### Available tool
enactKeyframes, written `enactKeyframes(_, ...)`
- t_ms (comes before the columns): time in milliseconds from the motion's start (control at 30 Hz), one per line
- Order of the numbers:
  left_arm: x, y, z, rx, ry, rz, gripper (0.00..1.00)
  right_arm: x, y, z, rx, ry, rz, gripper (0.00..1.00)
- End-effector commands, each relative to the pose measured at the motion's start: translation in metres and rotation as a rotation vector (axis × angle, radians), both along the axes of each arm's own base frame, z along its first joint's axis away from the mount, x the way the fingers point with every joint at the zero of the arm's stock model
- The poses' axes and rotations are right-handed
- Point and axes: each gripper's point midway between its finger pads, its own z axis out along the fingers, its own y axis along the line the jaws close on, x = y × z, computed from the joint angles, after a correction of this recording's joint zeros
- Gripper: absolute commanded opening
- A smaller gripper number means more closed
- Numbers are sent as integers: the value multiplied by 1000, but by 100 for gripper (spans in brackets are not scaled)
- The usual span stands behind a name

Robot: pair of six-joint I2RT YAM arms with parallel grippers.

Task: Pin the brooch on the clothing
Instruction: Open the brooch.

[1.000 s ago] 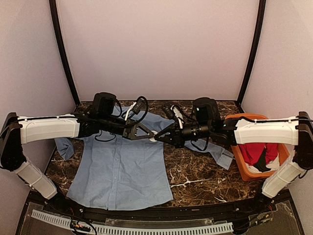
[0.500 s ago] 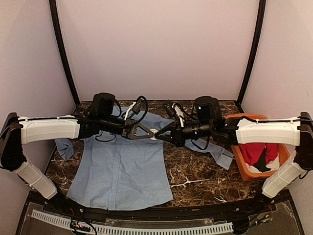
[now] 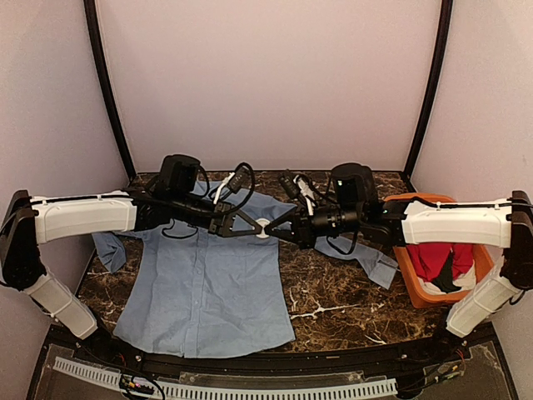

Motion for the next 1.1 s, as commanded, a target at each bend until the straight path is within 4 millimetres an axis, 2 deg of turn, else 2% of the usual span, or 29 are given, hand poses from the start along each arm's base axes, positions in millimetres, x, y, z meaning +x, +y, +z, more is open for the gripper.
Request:
enactKeyframes(0, 7, 2, -18, 83, 49, 44, 1, 1, 6, 21, 42, -57, 18, 0)
enactKeyframes(233, 9, 1, -31, 129, 75, 57, 1, 1, 10, 15, 15, -82, 5, 0)
enactKeyframes(367, 12, 1, -36, 143, 82, 71, 10, 0, 13, 12, -5, -104, -6, 0)
enactKeyframes(533, 20, 6, -47, 201, 74, 128, 15, -2, 15, 13, -6, -118, -10, 0)
enactKeyframes(600, 22, 8, -50, 219, 72, 142, 22, -3, 15, 14, -4, -123, -9, 0)
enactKeyframes(667, 23, 8, -50, 218, 68, 147, 25, -4, 15, 14, -2, -126, -6, 0)
enactKeyframes(767, 22, 7, -40, 183, 46, 147, 32, -3, 15, 13, -3, -125, -8, 0)
enactKeyframes(933, 11, 1, -10, 36, 14, 88, 43, -4, 13, 13, 2, -124, -10, 0)
enactKeyframes(1033, 5, 7, 6, -19, -8, 74, 49, -4, 10, 16, 11, -119, -12, 0)
enactKeyframes(1067, 4, 10, 17, -55, -35, 73, 51, -4, 9, 16, 15, -116, -13, 0)
